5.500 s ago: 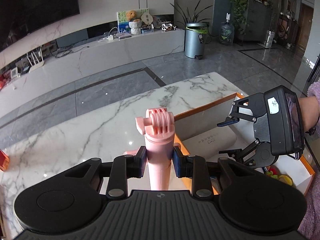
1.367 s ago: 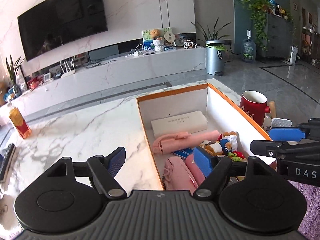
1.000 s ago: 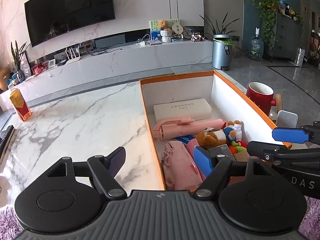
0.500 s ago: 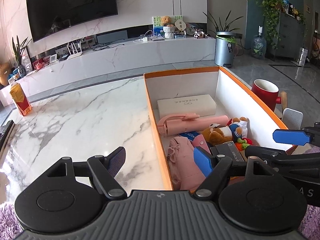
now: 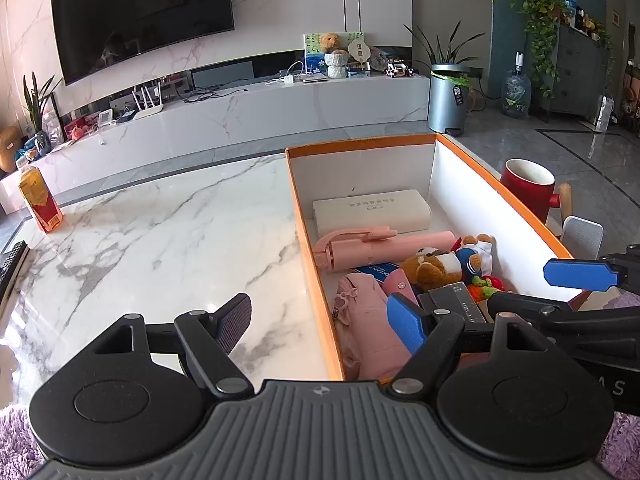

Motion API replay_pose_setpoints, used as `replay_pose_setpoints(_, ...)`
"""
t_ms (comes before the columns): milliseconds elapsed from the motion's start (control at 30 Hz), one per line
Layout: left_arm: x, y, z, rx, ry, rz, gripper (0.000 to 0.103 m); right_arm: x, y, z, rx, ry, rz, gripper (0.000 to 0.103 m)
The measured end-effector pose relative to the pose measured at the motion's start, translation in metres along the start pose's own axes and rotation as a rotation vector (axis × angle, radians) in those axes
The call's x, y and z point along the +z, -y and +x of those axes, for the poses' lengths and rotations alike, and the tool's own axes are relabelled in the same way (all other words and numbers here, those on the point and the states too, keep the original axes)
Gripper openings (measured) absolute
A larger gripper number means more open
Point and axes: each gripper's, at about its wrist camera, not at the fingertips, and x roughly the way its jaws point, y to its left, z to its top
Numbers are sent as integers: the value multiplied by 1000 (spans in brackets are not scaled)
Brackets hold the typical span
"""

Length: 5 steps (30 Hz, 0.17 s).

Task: Organize objects
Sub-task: 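Open the right tool and withdraw both tools from the shoebox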

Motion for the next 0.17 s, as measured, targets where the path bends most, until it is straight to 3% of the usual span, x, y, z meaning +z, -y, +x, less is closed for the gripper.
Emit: replay_pose_setpoints(167,1,2,-1,-4,0,1,88,0,1,0,0,0,2,57)
